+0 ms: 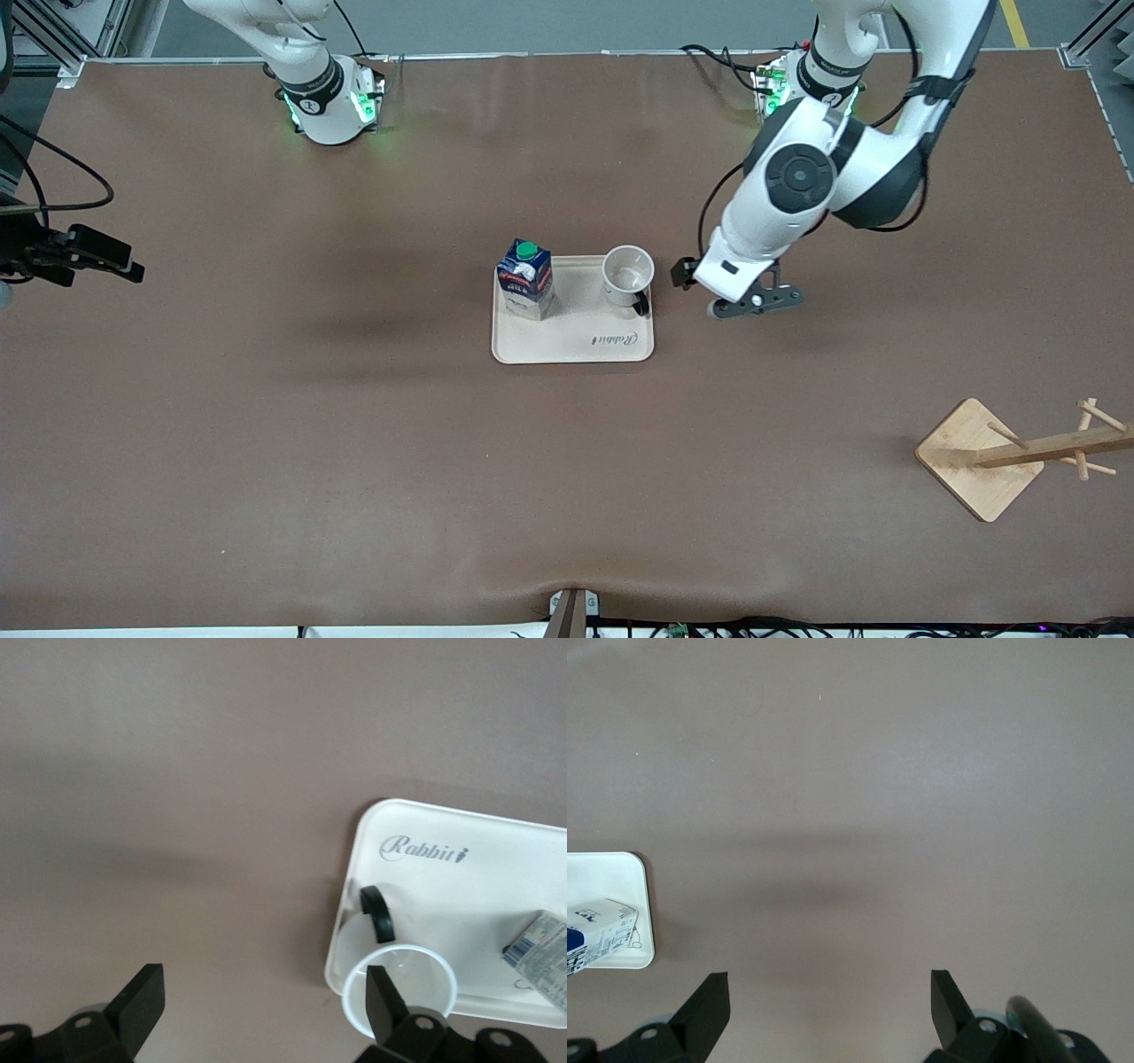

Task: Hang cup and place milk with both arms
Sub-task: 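Reach the left gripper down to the white mug's black handle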

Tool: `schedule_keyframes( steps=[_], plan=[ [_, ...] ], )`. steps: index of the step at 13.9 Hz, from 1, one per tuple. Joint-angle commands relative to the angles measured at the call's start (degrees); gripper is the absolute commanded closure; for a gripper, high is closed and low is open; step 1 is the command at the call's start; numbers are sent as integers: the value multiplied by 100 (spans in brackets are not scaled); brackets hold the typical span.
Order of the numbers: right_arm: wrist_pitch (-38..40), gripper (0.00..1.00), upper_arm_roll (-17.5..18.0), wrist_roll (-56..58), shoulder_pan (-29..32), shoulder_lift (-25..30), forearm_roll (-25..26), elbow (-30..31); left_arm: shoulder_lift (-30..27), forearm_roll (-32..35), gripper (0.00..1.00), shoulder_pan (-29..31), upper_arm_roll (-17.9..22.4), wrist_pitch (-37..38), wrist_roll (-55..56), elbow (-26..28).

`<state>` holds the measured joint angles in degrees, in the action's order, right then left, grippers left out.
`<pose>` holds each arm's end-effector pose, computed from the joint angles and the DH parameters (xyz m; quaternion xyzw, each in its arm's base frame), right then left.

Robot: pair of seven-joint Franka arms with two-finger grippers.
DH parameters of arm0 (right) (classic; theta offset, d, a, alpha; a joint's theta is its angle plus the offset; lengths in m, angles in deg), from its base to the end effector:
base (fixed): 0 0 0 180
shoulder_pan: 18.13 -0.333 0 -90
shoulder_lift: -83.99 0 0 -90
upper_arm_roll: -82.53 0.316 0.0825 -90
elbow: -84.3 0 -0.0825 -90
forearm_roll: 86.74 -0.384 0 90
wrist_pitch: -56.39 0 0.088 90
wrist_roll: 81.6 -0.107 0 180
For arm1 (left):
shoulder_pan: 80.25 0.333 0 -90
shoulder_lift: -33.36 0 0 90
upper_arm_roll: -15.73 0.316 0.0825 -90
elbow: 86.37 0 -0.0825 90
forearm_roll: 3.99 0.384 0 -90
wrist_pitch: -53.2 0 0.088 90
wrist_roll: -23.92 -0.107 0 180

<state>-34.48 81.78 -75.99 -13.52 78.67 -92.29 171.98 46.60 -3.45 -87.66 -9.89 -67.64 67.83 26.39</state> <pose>0.5817 -0.0440 0.5926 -0.9987 -0.0006 0.0139 0.0493 0.4992 -0.3134 0.3611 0.9938 0.0956 -0.0548 0.0149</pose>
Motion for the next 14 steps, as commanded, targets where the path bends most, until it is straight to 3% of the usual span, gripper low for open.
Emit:
schedule_keyframes(
  steps=[1,7,10,14],
  plan=[
    [61,0,5,-60,-31,23,-25,12,179,-80,0,-330,-5,-369,476,140],
    [88,0,-4,-69,-22,-21,-25,74,496,-63,1,-692,-5,-1459,865,842],
    [97,0,-4,-69,57,-109,-25,126,715,-63,18,-841,-5,-1636,1048,887],
    [141,0,-4,-252,-22,-100,11,231,961,-28,52,-903,4,-1829,1111,870]
  ],
)
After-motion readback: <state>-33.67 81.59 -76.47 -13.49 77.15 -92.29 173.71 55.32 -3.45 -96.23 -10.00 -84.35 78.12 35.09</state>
